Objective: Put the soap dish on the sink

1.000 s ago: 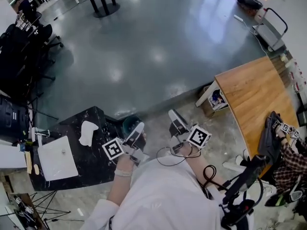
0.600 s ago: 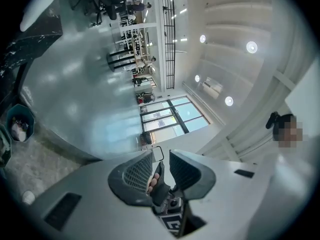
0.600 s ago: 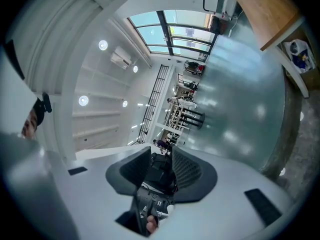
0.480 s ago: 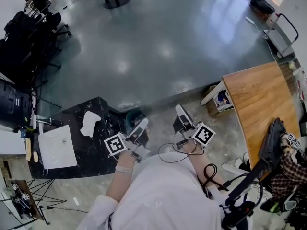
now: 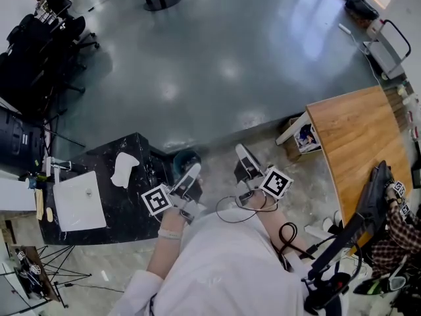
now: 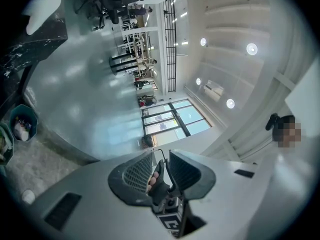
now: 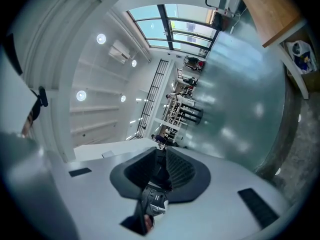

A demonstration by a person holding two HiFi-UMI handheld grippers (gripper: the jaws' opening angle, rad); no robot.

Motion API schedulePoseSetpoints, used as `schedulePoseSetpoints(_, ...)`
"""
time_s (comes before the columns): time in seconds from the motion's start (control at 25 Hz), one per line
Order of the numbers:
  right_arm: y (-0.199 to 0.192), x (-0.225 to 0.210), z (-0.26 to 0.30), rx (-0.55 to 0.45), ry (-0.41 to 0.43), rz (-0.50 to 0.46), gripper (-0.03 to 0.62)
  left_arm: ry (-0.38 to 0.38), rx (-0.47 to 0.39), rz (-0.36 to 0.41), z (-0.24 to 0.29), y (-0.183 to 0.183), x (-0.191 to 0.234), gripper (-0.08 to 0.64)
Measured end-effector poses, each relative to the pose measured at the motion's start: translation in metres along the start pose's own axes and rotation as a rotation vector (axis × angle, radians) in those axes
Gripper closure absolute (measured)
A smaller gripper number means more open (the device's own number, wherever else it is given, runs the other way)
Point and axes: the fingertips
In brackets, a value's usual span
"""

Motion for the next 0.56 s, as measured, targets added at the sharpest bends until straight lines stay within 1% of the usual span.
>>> schedulePoseSetpoints(0.56,-0.0008,-0.0008,0.0072,0.013,0.015,0.012,0.515,-0.003,-0.006,0.005,0.0015,0.0042,0.001,0.465)
Point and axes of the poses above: the fingertips, and each gripper's own axes: z forward along the fingers, x to its left, y out of its top, and after that the axes turned 3 degrees about y, right-handed
